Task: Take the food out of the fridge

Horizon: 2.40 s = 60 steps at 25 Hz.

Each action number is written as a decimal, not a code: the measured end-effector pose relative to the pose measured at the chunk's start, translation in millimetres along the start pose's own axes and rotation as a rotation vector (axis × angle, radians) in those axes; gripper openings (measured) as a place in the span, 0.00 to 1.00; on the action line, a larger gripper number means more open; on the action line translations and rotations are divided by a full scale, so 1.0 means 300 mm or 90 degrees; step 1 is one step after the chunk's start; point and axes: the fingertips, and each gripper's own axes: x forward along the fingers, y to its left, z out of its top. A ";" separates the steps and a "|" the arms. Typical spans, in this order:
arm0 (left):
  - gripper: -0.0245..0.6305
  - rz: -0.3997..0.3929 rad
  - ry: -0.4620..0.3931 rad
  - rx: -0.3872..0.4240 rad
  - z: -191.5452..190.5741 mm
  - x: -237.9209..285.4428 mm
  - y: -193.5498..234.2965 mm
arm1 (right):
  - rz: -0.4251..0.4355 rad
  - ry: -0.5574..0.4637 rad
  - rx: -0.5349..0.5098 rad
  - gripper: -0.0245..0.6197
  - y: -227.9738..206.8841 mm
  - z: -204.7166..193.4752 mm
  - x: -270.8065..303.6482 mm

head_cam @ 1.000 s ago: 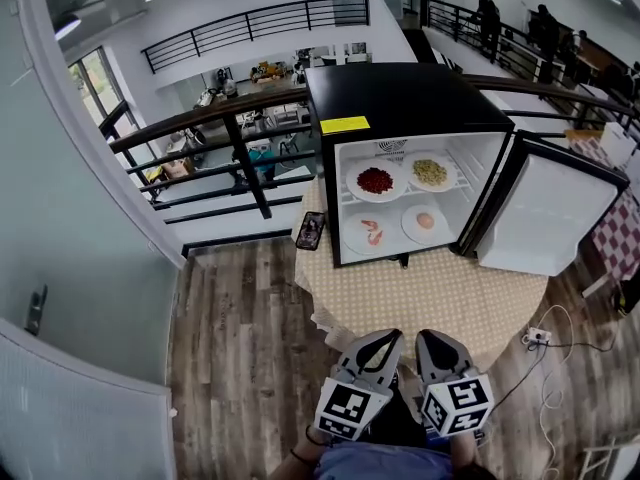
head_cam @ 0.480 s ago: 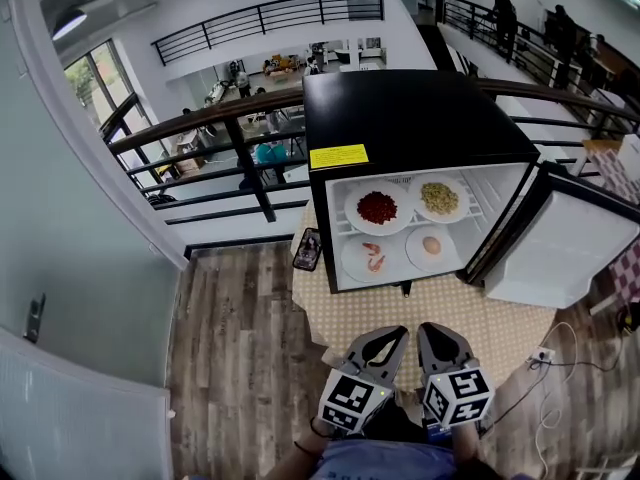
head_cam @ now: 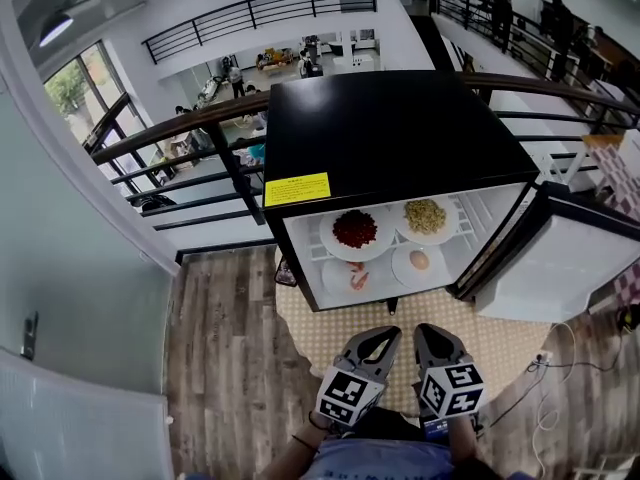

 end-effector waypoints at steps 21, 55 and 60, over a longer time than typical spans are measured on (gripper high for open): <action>0.07 -0.016 0.088 -0.027 -0.201 0.357 0.157 | 0.004 0.070 0.269 0.26 -0.322 -0.120 0.345; 0.17 -0.036 0.168 -0.101 -0.332 0.282 0.196 | -0.113 0.064 0.610 0.17 -0.454 -0.254 0.456; 0.28 -0.052 0.183 -0.176 -0.378 0.317 0.196 | -0.080 0.051 0.657 0.13 -0.450 -0.257 0.424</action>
